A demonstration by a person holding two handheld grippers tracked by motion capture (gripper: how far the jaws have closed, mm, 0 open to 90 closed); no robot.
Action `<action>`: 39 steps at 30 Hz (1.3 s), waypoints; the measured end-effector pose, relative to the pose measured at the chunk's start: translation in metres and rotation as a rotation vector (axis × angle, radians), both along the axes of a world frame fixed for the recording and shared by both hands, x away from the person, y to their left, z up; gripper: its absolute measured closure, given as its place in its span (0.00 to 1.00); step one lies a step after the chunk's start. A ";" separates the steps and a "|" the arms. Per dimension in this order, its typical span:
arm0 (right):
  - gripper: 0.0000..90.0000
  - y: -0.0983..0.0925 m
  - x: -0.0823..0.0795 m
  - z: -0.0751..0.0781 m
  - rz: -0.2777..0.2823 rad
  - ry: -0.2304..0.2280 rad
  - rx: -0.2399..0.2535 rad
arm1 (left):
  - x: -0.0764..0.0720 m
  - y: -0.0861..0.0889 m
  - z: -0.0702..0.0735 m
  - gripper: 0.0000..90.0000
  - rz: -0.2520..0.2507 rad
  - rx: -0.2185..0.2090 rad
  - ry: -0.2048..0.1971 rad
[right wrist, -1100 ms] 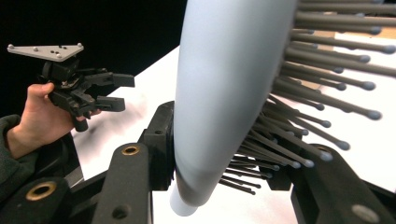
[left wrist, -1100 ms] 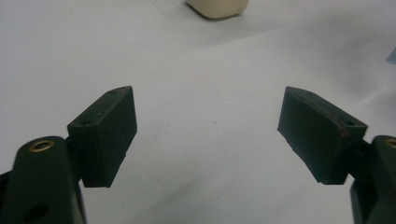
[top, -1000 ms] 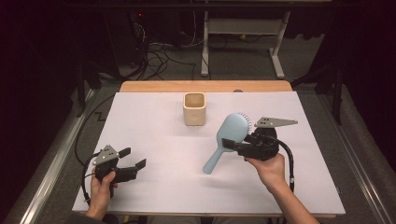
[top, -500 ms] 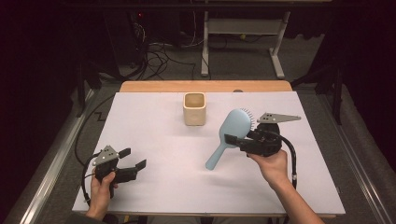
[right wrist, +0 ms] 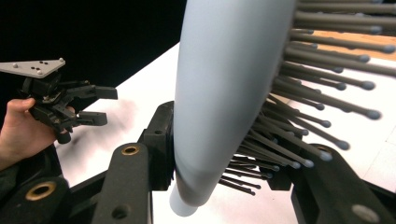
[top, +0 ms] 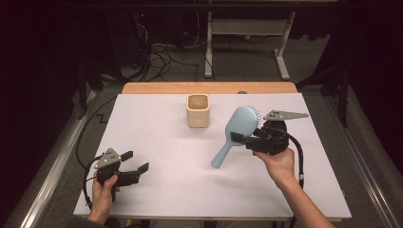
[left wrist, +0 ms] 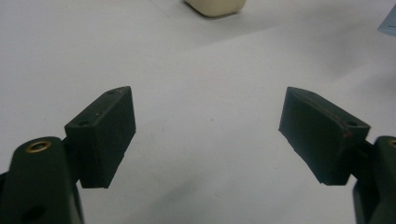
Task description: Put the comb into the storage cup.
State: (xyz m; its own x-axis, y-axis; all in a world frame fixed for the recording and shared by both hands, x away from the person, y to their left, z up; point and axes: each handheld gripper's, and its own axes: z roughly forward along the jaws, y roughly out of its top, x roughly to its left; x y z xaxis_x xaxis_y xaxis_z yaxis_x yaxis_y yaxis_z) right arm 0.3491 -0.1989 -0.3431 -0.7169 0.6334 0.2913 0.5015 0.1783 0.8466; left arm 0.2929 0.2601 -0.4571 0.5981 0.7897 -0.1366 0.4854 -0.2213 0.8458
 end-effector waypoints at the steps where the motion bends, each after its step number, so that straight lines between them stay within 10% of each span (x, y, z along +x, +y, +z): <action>1: 0.62 0.000 0.001 0.001 -0.002 -0.002 -0.002 | 0.000 0.000 0.000 0.22 0.000 -0.001 0.000; 39: 0.62 0.005 0.026 0.029 -0.027 -0.032 -0.022 | 0.000 0.000 0.000 0.22 -0.004 -0.001 -0.001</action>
